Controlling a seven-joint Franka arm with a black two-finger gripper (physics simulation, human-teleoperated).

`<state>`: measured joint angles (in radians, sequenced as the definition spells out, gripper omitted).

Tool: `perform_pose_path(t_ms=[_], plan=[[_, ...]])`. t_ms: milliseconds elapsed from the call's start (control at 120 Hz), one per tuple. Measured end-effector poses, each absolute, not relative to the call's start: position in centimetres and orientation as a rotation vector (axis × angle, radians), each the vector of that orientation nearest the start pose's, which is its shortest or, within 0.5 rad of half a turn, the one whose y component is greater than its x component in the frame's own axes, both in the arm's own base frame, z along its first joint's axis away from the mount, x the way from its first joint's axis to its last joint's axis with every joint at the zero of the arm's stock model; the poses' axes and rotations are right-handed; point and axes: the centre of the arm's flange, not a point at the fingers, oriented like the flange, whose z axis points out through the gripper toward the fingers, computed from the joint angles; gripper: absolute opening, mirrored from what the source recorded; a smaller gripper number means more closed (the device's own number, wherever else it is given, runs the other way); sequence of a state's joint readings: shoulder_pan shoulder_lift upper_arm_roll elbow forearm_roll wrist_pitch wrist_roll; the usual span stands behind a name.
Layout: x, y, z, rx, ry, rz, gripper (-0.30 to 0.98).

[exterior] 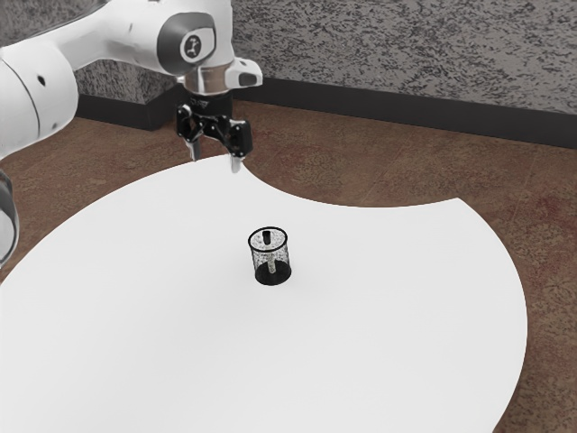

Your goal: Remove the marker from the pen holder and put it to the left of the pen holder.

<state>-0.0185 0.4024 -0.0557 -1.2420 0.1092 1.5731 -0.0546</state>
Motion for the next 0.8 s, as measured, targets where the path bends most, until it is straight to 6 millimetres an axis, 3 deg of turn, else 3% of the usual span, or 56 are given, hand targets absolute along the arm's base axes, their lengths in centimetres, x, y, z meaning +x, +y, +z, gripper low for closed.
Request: perform_pose_path(t_ms=[100, 208, 392, 558, 800], plan=[[67.8, -4.3, 48.9, -3.082, 0.054, 0.14, 0.69], [68.4, -5.5, 45.8, -3.14, 0.055, 0.12, 0.67], [68.8, -6.2, 41.2, -3.213, -0.017, 0.13, 0.54], [69.7, -5.8, 38.1, -3.227, -0.081, 0.136, 0.4], [70.8, -4.8, 36.0, -3.223, -0.148, 0.104, 0.27]])
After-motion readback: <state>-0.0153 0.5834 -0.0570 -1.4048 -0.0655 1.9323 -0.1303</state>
